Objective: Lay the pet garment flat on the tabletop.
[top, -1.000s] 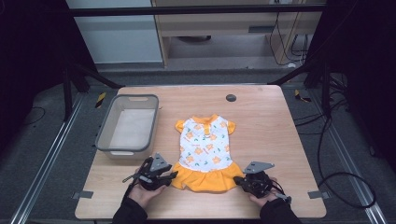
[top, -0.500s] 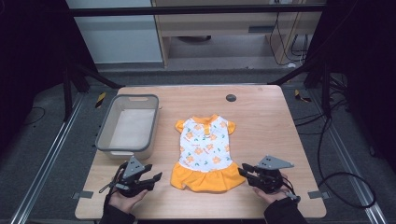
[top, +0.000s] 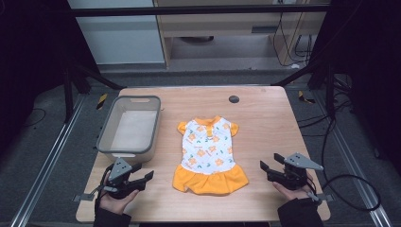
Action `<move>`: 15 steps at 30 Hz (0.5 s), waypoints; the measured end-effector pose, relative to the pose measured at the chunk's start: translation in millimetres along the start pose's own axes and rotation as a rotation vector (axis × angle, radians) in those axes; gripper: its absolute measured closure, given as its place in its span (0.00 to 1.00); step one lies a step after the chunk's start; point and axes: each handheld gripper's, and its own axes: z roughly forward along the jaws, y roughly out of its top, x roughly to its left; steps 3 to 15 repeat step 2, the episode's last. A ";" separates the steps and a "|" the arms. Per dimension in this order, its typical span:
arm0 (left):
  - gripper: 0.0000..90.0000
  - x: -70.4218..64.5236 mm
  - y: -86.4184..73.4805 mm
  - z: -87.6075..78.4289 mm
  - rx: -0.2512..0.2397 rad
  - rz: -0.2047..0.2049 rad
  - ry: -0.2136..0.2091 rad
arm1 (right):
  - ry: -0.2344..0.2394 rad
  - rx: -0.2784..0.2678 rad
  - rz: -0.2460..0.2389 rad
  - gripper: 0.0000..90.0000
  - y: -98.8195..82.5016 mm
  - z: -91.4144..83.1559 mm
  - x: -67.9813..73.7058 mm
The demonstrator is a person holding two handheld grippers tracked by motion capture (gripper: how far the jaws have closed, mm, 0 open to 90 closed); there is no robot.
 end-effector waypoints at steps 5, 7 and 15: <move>0.45 1.1 -0.5 -0.7 -0.002 -0.005 0.003 | -0.015 -0.005 0.007 0.35 -0.4 -1.0 -2.5; 0.45 1.1 -0.5 -0.7 -0.002 -0.005 0.003 | -0.015 -0.005 0.007 0.35 -0.4 -1.0 -2.5; 0.45 1.1 -0.5 -0.7 -0.002 -0.005 0.003 | -0.015 -0.005 0.007 0.35 -0.4 -1.0 -2.5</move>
